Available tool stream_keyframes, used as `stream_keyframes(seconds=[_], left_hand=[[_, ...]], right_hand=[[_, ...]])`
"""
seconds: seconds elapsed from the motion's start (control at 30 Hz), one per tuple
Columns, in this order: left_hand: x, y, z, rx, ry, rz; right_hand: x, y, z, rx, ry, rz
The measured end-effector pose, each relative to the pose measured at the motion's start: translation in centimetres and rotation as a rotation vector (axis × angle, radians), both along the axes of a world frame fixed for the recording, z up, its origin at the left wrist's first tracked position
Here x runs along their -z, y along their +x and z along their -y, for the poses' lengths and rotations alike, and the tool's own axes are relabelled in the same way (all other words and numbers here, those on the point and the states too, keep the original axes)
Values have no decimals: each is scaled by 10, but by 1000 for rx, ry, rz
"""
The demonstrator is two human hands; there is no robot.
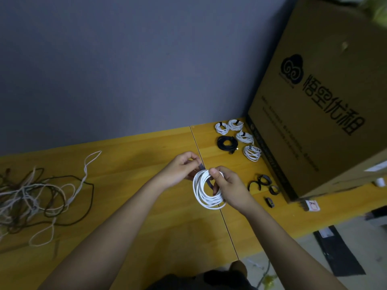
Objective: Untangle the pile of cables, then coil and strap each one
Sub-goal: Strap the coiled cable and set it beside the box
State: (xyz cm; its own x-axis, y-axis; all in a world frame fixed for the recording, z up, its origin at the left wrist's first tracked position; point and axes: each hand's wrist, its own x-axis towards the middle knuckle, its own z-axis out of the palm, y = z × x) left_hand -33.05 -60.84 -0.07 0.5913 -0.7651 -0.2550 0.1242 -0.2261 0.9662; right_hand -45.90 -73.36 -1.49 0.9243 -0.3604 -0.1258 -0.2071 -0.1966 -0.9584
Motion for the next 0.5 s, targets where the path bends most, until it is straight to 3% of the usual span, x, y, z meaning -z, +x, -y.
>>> stream_keyframes(seconds=[0.5], left_hand=[[-12,-5,-2,-25,-74,-331]], right_hand=[[-12,4,1,78,11,19]])
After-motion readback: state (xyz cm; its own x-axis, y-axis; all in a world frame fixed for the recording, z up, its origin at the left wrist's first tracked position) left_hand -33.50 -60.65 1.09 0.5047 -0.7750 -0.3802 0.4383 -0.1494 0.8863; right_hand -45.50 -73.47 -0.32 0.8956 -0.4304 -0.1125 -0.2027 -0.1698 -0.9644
